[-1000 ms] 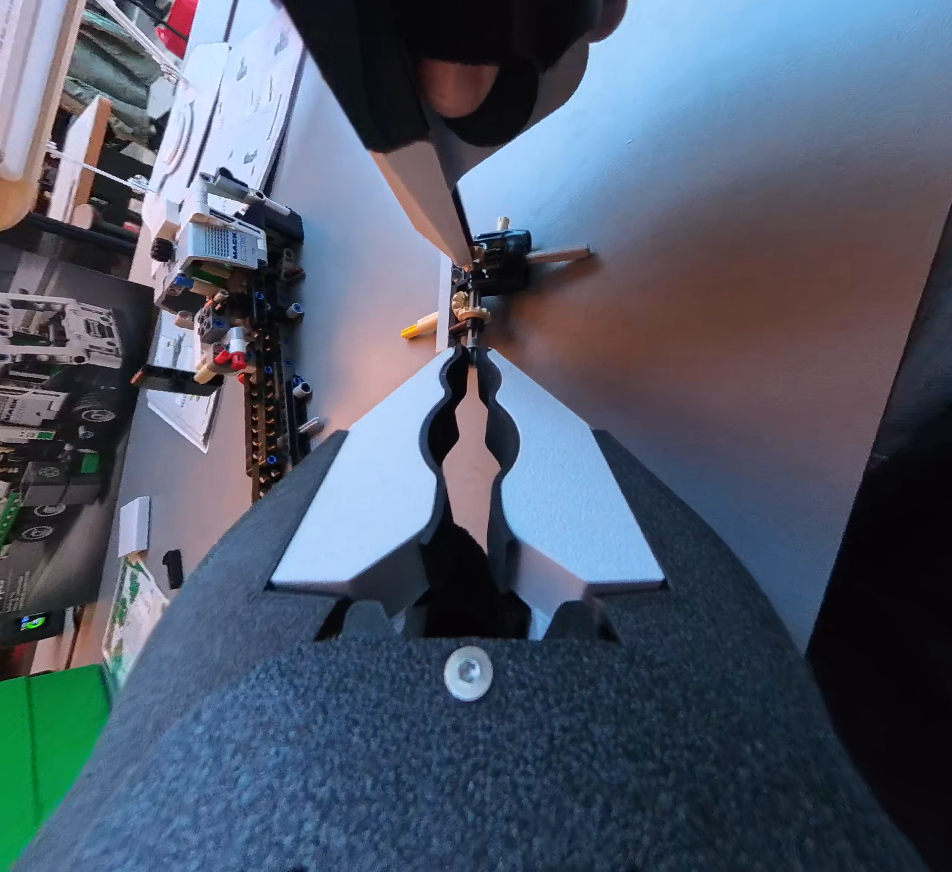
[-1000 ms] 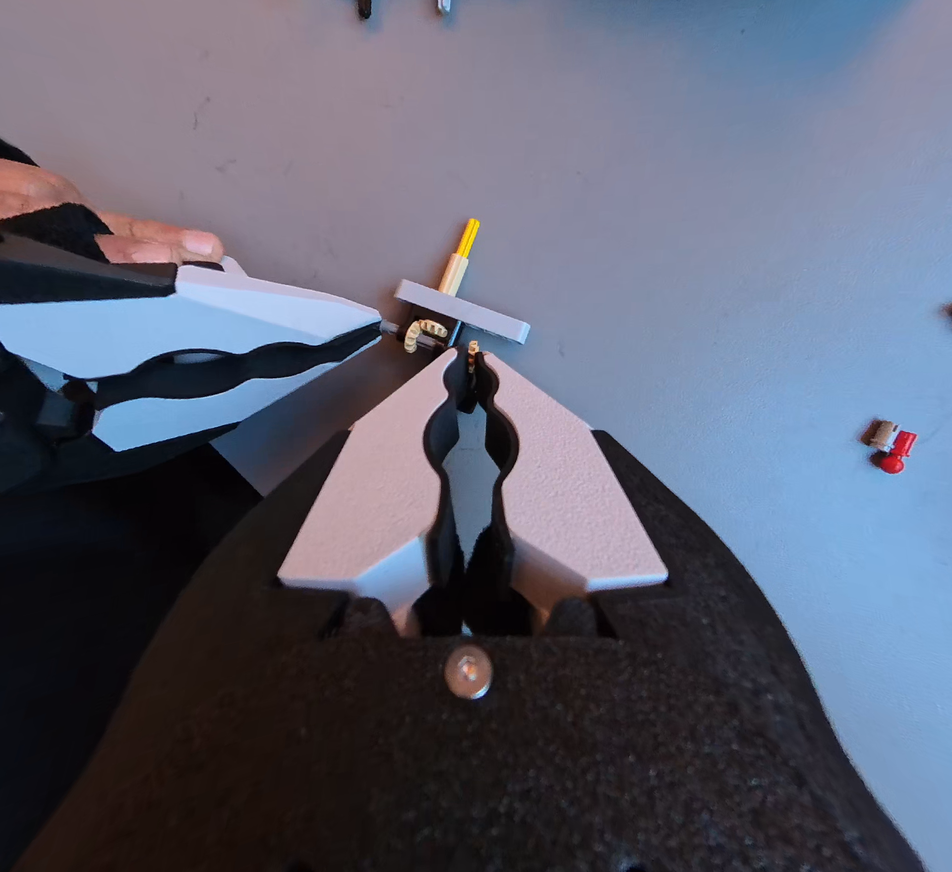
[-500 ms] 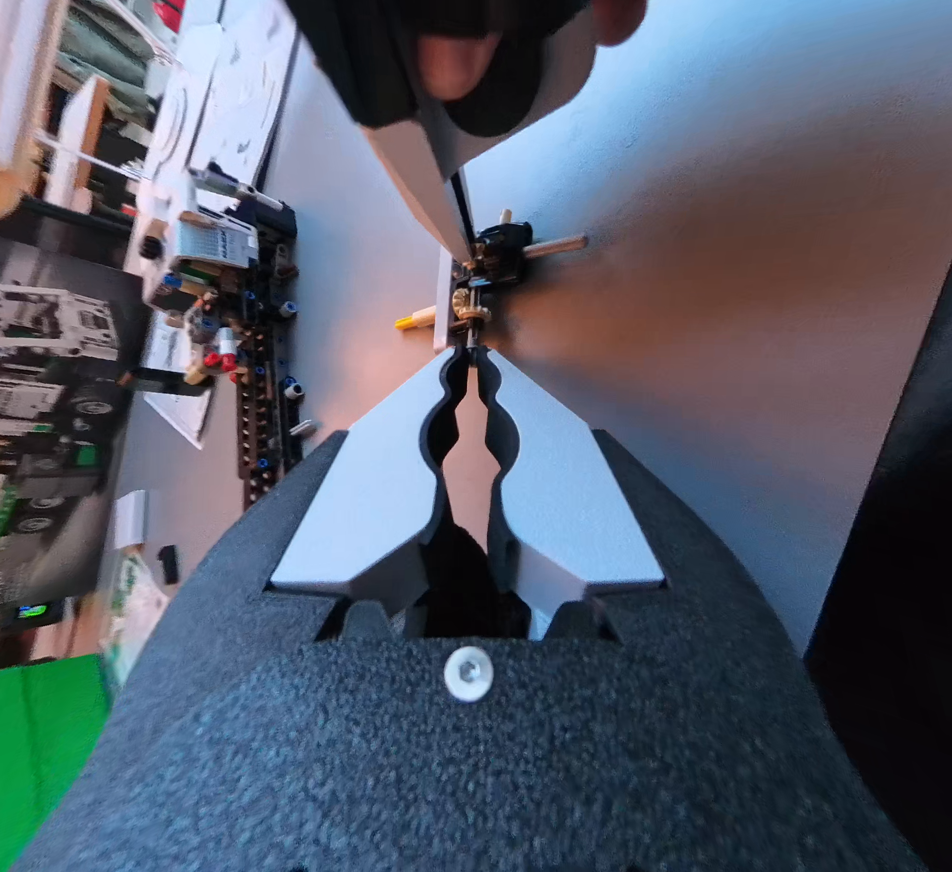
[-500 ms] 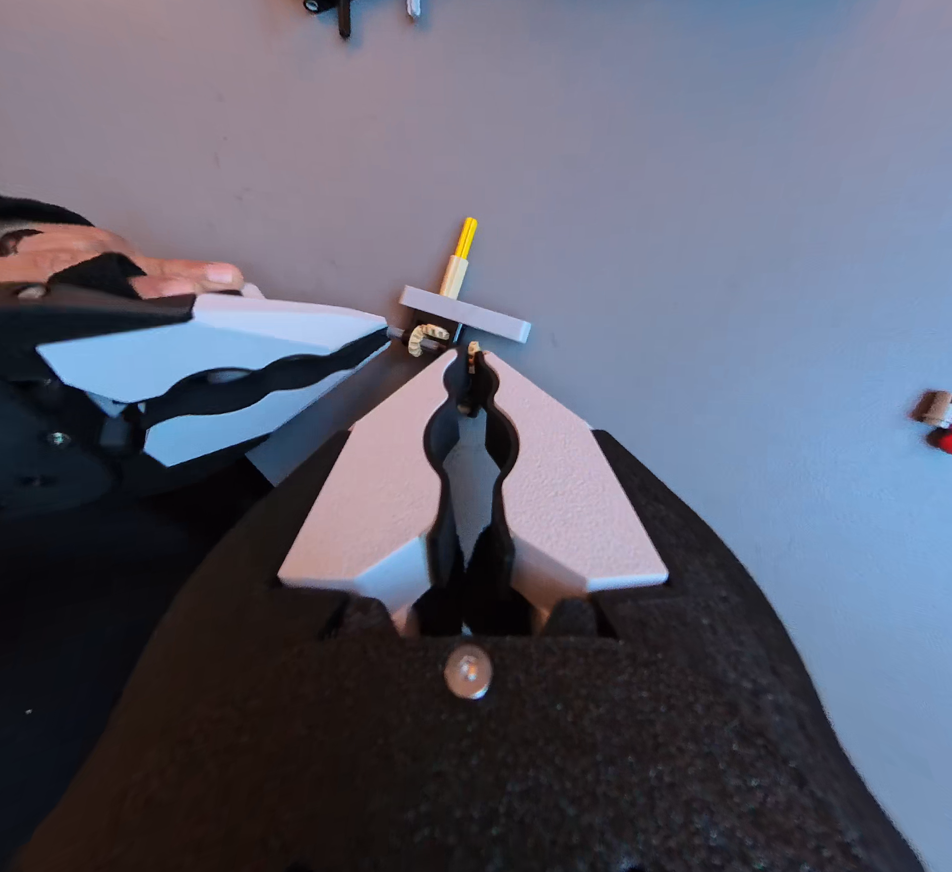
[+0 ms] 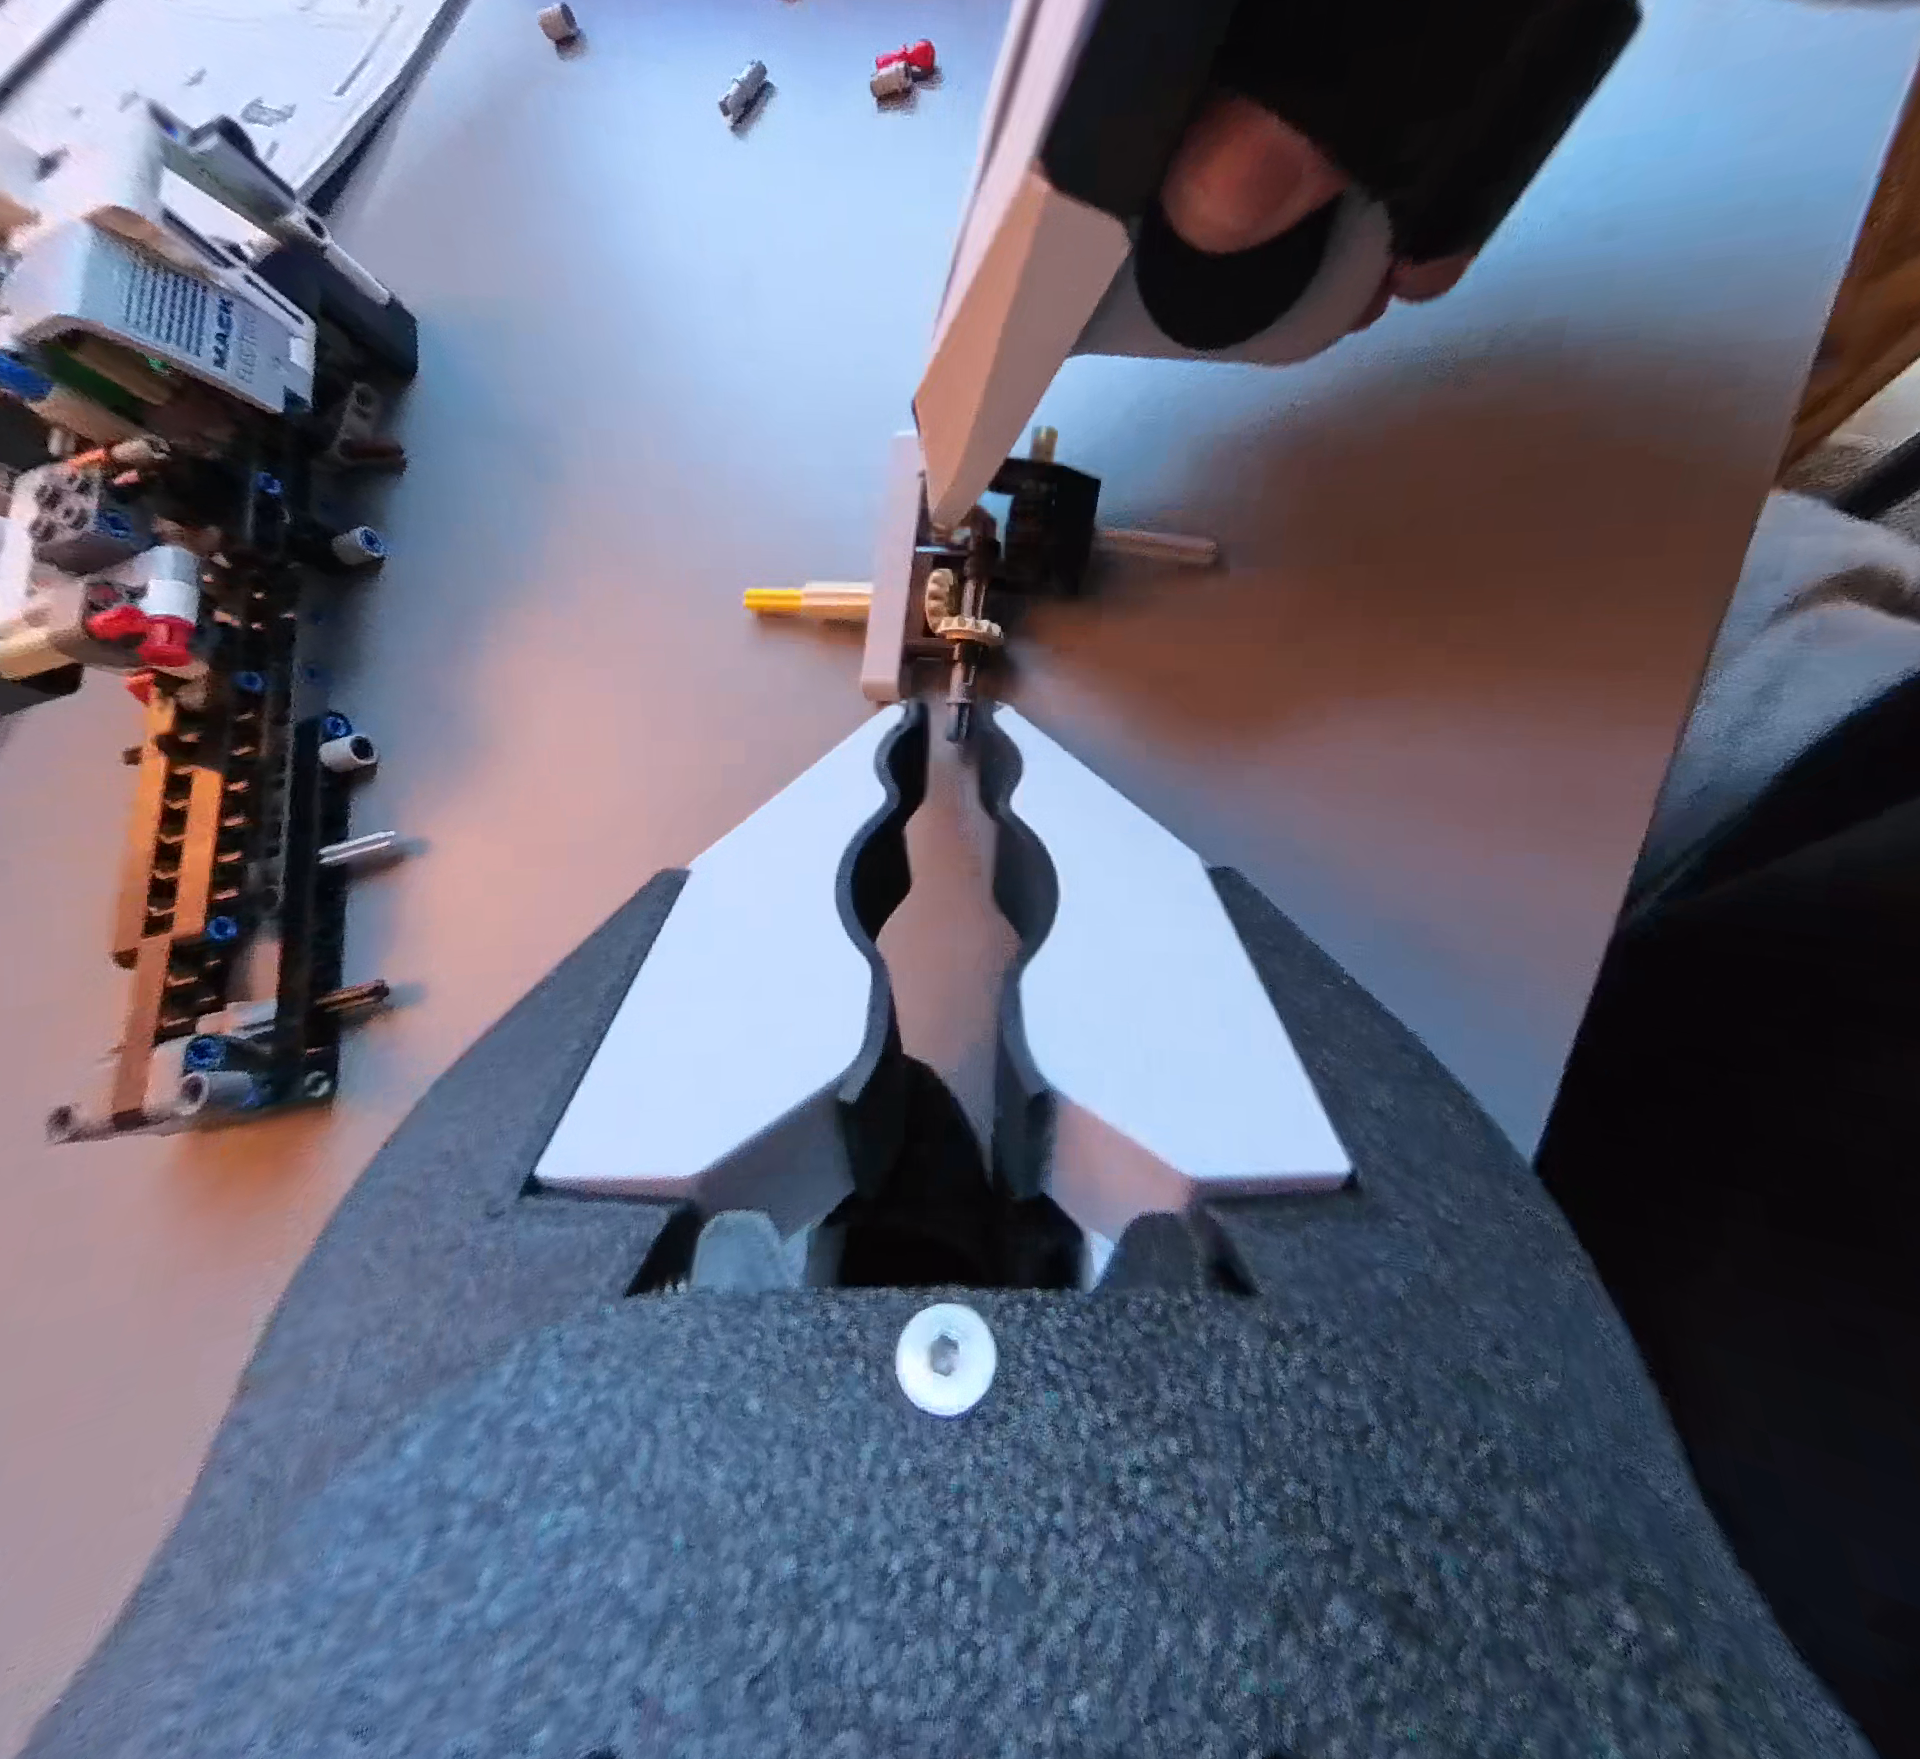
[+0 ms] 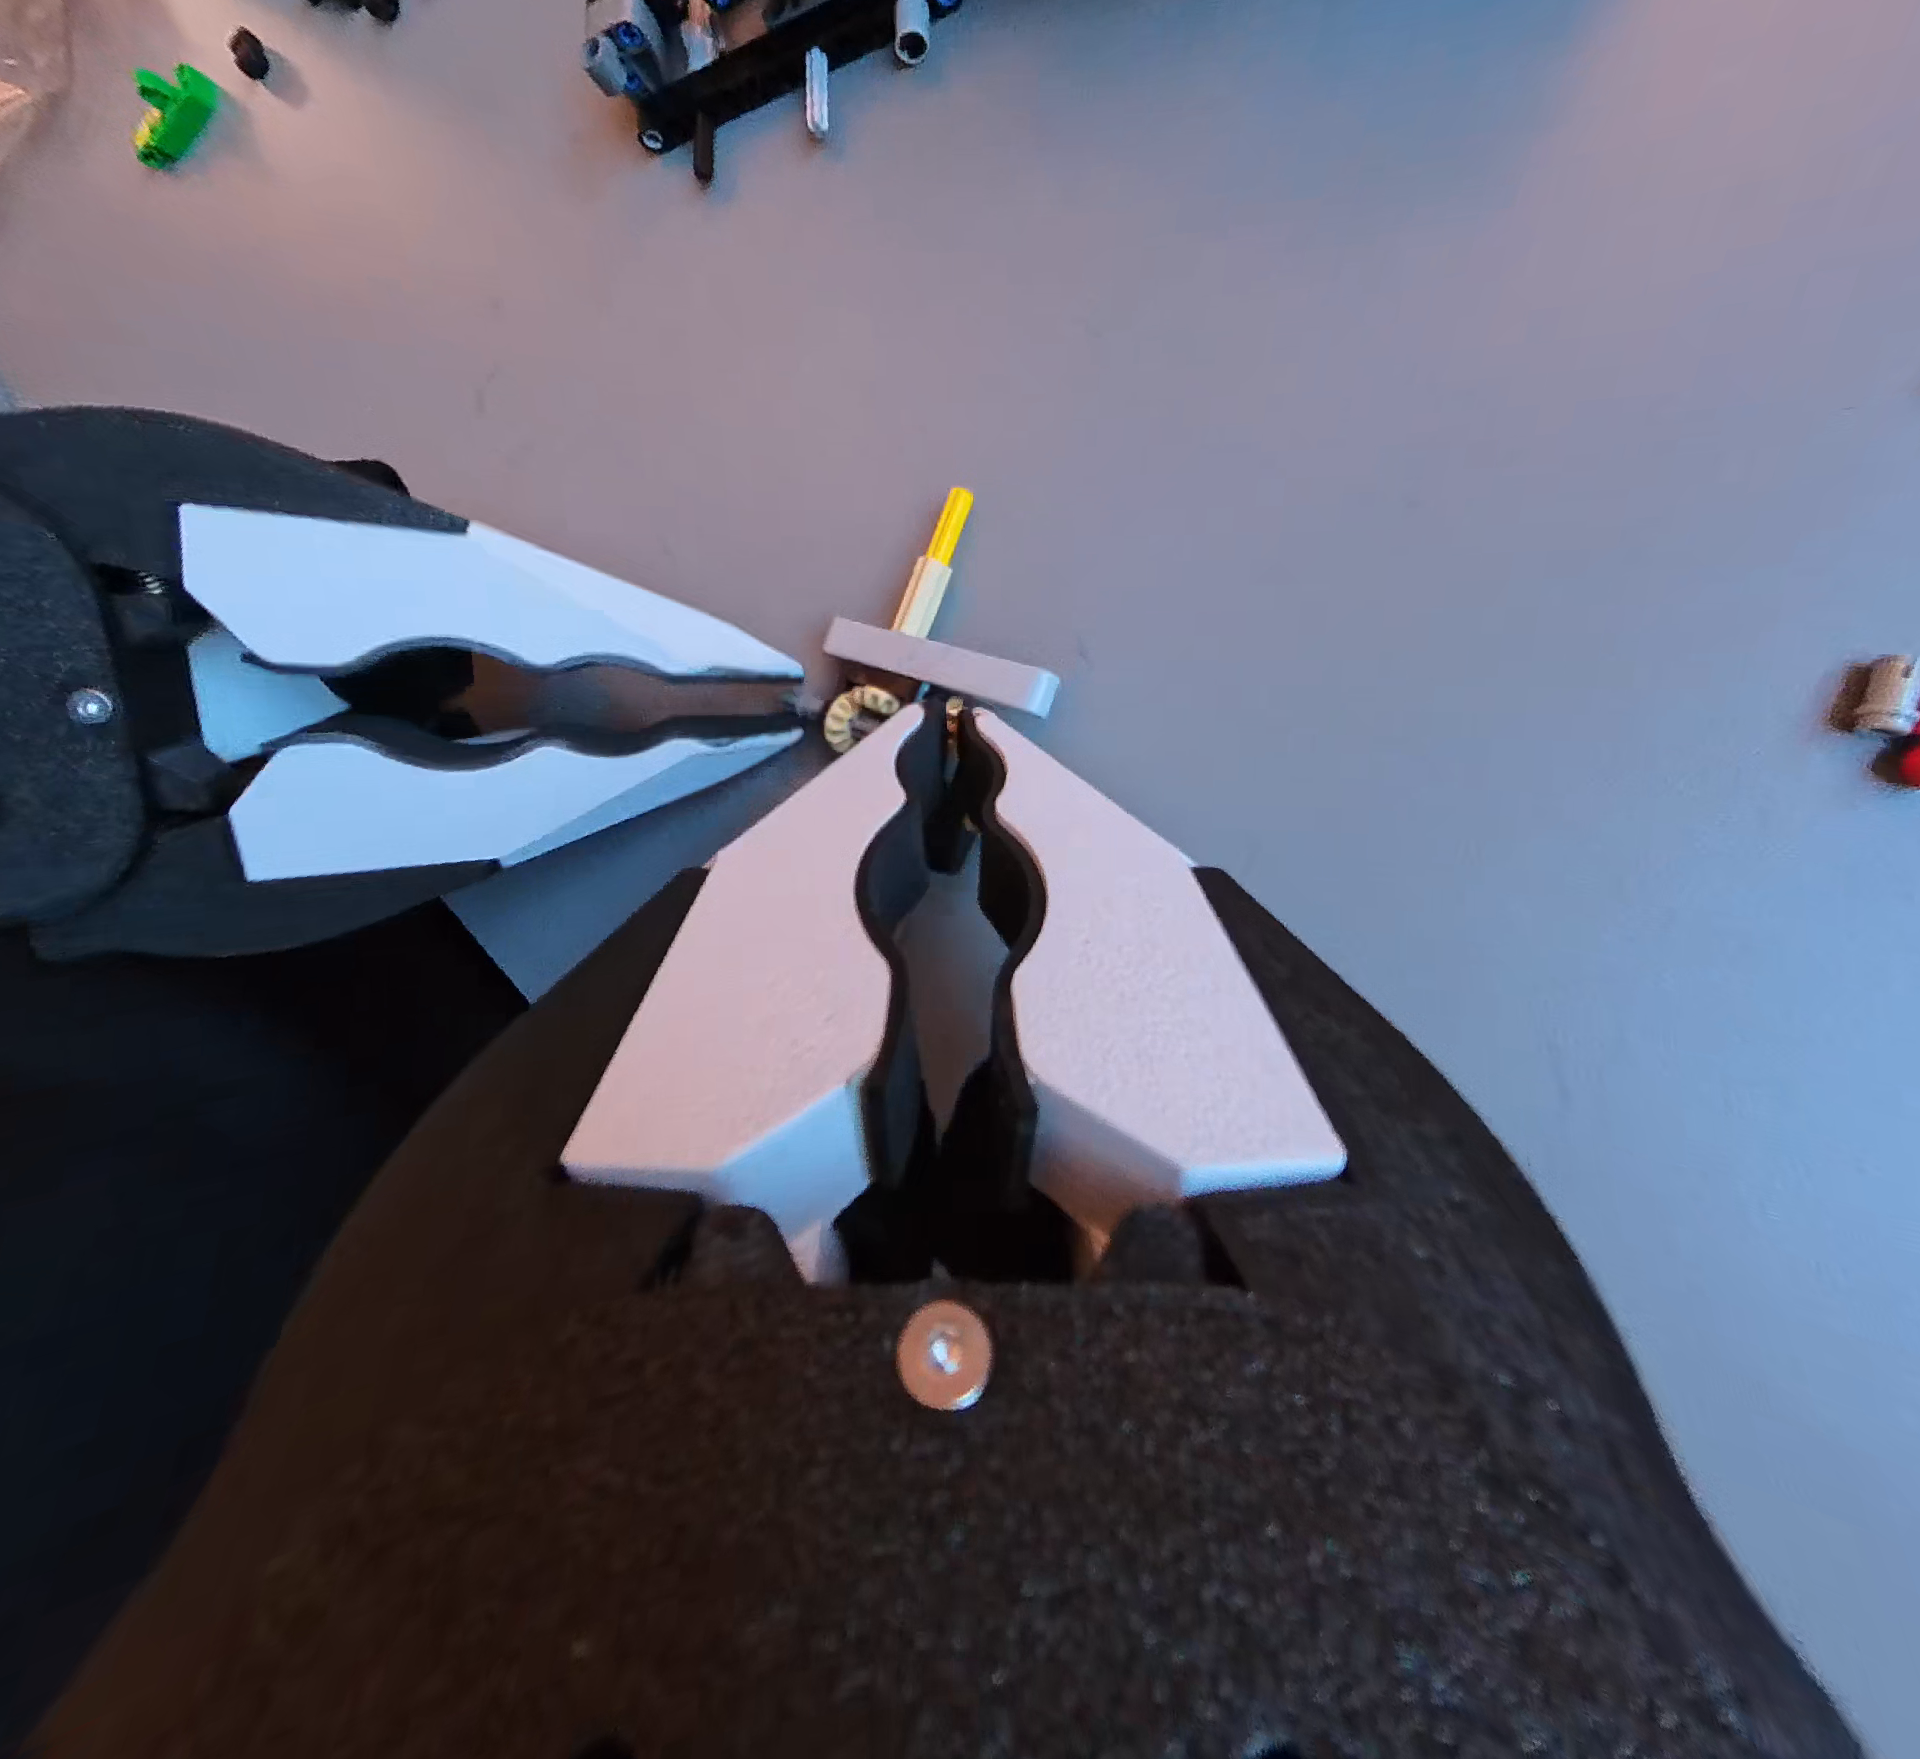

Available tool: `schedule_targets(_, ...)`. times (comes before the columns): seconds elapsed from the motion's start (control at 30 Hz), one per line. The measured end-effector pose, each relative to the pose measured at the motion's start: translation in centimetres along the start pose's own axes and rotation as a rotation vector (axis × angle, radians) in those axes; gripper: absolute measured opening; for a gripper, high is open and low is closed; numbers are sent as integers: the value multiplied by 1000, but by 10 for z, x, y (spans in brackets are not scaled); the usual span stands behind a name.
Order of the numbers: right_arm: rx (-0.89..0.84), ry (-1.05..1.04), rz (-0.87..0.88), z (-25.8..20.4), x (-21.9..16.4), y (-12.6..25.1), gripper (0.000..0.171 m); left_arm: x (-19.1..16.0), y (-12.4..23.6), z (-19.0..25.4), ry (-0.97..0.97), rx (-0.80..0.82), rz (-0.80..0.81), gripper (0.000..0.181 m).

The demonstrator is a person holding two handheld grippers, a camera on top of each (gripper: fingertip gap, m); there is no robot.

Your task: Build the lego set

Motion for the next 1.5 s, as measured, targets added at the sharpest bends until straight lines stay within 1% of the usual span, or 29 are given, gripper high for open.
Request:
schedule_targets(0.03,5,-11,6,0,0,-1,1,1,1,-1,30,-17,11,14)
schedule_targets(0.17,11,-22,16,2,2,-2,1,-4,9,-8,159,-104,24,25)
schedule_targets(0.27,20,-18,32,1,3,0,1,-8,8,-14,227,-154,-1,29)
schedule_targets(0.37,47,-30,70,0,5,2,1,-7,5,-15,243,-189,0,24)
schedule_targets(0.57,45,-39,152,6,7,8,1,-5,1,-17,254,-171,-5,3)
schedule_targets(0.6,48,-39,176,6,8,10,1,-5,1,-15,256,-173,-6,2)
schedule_targets(0.7,57,-45,260,8,9,19,1,-4,0,-12,239,-167,-6,2)
schedule_targets(0.8,62,-58,288,8,4,23,1,-2,-2,-7,225,-191,-1,13)
schedule_targets(0.83,60,-65,312,8,4,25,1,-1,-3,-6,225,-201,1,14)
schedule_targets(0.87,67,-79,324,7,3,26,1,0,-4,-6,224,-201,0,11)
schedule_targets(0.9,68,-86,335,7,2,27,1,1,-6,-7,222,-196,-2,3)
schedule_targets(1.03,47,-78,375,7,-2,27,1,4,-9,-7,210,-190,5,2)
schedule_targets(1.13,30,-63,426,7,0,28,1,13,-6,-9,227,-168,80,2)
schedule_targets(1.2,15,-52,453,6,3,29,1,17,-5,-11,266,-166,106,2)
schedule_targets(1.3,9,-12,462,3,6,30,1,19,-3,-16,262,-127,136,2)
schedule_targets(1.37,-10,26,455,2,6,30,1,20,-4,-16,244,-119,146,2)
schedule_targets(1.5,-49,89,466,1,8,30,0,22,-4,-13,150,-69,141,2)
Point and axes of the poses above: each gripper's, where its closed fingertips meet, y back along the fingers, x out of its top, z = x × y across the jaws, the point moved 5 cm from there along y, back along the fingers, and after that the axes turned 13 degrees about z, right-handed, at the moved point
